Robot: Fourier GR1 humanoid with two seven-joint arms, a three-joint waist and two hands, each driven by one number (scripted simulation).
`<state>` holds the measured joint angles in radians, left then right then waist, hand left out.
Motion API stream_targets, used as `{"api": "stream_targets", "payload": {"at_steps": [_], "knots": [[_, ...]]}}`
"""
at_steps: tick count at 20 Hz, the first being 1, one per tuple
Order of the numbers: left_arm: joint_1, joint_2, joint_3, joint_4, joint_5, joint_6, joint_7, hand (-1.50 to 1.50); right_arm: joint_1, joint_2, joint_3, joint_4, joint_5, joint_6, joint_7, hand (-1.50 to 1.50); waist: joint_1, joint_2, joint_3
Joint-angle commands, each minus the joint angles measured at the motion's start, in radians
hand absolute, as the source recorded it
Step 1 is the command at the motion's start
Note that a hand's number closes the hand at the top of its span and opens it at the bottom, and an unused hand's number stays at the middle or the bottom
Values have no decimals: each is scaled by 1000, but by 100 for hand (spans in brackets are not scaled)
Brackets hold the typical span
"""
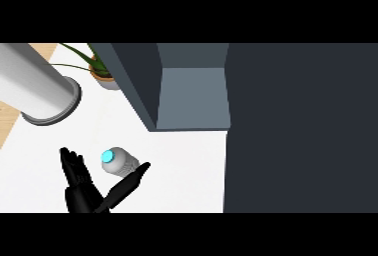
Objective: Pick up the bottled water, place it into the cabinet and close the cabinet
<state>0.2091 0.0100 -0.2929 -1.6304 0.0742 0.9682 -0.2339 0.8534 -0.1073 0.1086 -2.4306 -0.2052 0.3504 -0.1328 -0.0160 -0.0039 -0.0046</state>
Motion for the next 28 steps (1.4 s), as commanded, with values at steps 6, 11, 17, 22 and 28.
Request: {"api": "stream_targets", "payload": {"at_steps": [6, 11, 17, 22, 28], "knots": [[-61, -10, 214, 334, 329, -237, -375, -150, 83, -19, -18, -143, -18, 20, 6, -150, 0, 3, 0], [-24, -10, 194, 452, 450, -470, -531, -150, 75, 0, 12, -106, -12, 14, -9, -150, 6, 3, 2], [-247, -10, 209, 767, 591, -551, -679, -150, 113, -9, 18, -136, -4, 25, -10, -150, -7, 7, 1], [-282, -10, 221, 875, 709, -586, -836, 150, 128, -35, -47, -164, -88, 42, -20, -150, -6, 5, 2], [-347, -10, 264, 999, 761, -723, -887, 150, 182, -6, 45, -160, -1, 51, -38, -150, -10, 4, 2]]}}
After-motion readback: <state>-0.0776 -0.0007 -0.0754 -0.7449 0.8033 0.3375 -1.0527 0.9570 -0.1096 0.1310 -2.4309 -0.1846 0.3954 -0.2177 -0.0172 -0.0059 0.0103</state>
